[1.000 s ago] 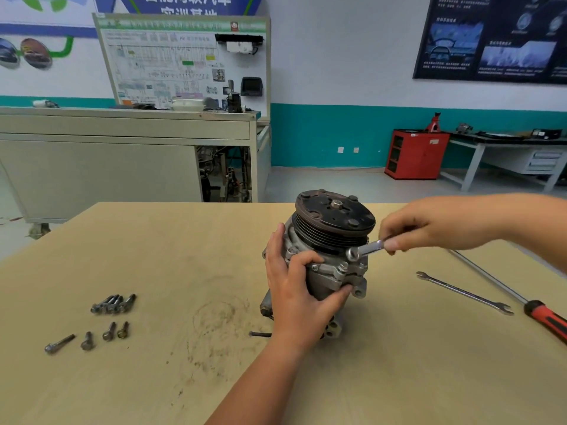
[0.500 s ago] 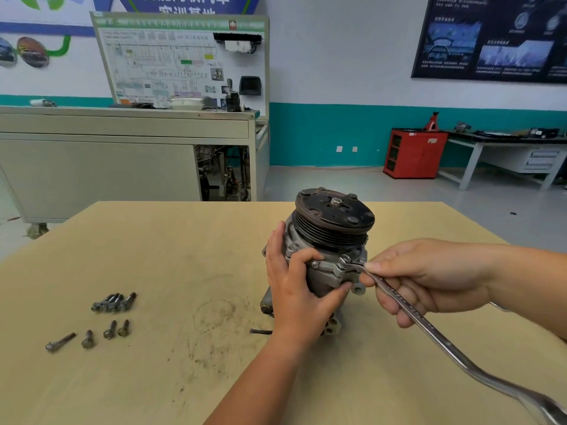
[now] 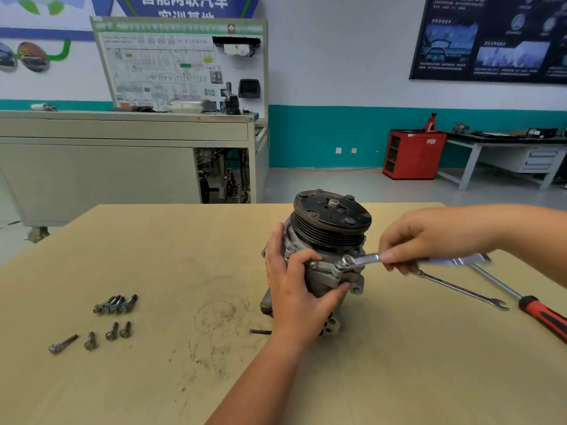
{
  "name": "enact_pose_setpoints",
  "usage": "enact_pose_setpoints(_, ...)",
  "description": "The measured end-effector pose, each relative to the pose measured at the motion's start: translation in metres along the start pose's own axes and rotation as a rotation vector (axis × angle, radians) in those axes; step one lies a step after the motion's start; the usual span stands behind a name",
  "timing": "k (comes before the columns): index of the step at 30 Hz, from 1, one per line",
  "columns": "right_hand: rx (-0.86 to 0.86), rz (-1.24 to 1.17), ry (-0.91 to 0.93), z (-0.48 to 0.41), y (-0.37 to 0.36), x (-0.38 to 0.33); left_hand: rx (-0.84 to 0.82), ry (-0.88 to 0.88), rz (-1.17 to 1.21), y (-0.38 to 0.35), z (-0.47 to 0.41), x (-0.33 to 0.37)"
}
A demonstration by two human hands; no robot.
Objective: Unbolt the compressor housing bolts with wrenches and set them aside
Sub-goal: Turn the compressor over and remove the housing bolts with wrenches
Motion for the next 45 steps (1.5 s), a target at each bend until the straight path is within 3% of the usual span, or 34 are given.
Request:
enact_pose_setpoints(3,-0.277,-0.297,-0.03,0.007,-0.017,0.004,-0.003,0.01,0.002,0.0,0.0,-0.001)
enact_pose_setpoints(11,-0.324,-0.652,-0.004,0.011,-0.041,-0.016,0.014,-0.019,0.002,0.0,0.0,-0.001)
enact_pose_setpoints(15,-0.35,-0.626,-0.043,0.009,-0.05,-0.015,0.021,-0.032,-0.008,-0.001,0.001,-0.002)
enact_pose_setpoints(19,-0.337,-0.358,-0.105,0.009,-0.029,-0.013,0.019,-0.031,-0.009,-0.001,0.001,-0.002)
enact_pose_setpoints(21,-0.154,-0.098,-0.119,0.005,-0.013,-0.012,0.012,-0.022,-0.015,-0.001,0.001,-0.001)
enact_pose_setpoints(24,0.347,0.457,-0.065,-0.003,0.0,-0.009,0.012,-0.021,-0.02,0.0,0.0,-0.001)
enact_pose_setpoints(25,0.478,0.532,-0.04,-0.003,-0.001,-0.007,0.012,-0.018,-0.019,0.0,0.0,-0.001)
enact_pose_setpoints(26,0.542,0.49,-0.005,-0.003,-0.002,-0.005,0.011,-0.017,-0.015,0.0,0.001,-0.001)
enact_pose_setpoints(28,0.484,0.205,0.039,0.0,-0.001,0.005,0.009,-0.017,-0.012,0.0,0.001,-0.001)
enact_pose_setpoints(32,0.123,-0.262,0.046,0.01,-0.013,0.008,0.013,-0.011,-0.006,-0.001,0.001,-0.002)
enact_pose_setpoints(37,-0.145,-0.518,-0.01,0.011,-0.04,-0.003,0.018,-0.015,-0.008,-0.001,0.001,-0.002)
enact_pose_setpoints(45,-0.15,-0.826,-0.041,0.014,-0.045,-0.014,0.023,-0.029,-0.005,-0.001,0.001,-0.001)
Point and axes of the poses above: each hand's wrist, its own z-axis away from the middle knuckle, its own y-axis out of the back of the hand, x = y × z, the point moved 4 cm from there along -z, towards the middle knuckle, and after that the axes turned 12 degrees about -y, right-handed, at the moved point
